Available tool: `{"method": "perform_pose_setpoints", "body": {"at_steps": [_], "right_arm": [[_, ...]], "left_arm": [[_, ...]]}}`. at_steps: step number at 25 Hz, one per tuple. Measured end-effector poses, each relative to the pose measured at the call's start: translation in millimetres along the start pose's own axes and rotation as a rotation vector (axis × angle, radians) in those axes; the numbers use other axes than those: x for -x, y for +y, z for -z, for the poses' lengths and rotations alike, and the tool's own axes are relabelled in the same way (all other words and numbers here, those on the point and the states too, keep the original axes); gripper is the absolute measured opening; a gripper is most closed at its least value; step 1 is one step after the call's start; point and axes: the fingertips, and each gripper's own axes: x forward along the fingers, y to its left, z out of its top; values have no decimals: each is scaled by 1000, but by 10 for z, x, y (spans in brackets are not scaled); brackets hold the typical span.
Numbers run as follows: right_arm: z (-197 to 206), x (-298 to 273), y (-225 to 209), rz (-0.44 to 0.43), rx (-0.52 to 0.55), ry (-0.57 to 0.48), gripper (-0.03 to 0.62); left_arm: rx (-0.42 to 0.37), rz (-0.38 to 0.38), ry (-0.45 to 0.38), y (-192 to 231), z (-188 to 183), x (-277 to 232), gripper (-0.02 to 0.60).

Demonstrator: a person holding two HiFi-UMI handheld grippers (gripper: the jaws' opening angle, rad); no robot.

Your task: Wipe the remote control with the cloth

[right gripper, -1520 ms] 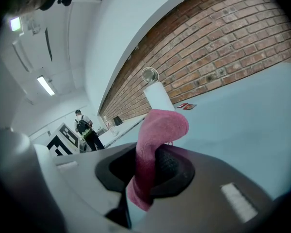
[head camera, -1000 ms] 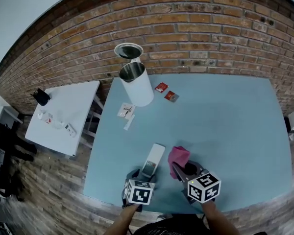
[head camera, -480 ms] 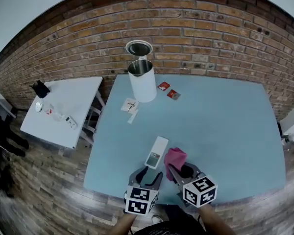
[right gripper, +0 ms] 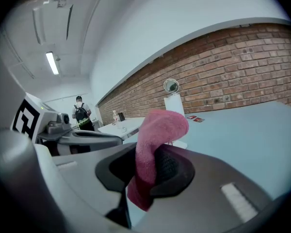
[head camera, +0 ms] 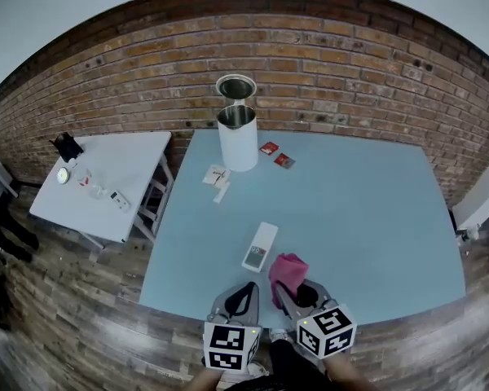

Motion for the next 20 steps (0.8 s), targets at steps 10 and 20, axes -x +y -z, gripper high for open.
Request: {"method": "perform_pose_setpoints", "body": {"at_steps": [10, 20], "right_arm": [[30, 348, 230, 63, 46, -37, 75], [90, 492, 336, 91, 51, -42, 75]], "left_arm": [[9, 10, -18, -226, 24, 239, 0], [-8, 19, -3, -305, 79, 346, -2]]}}
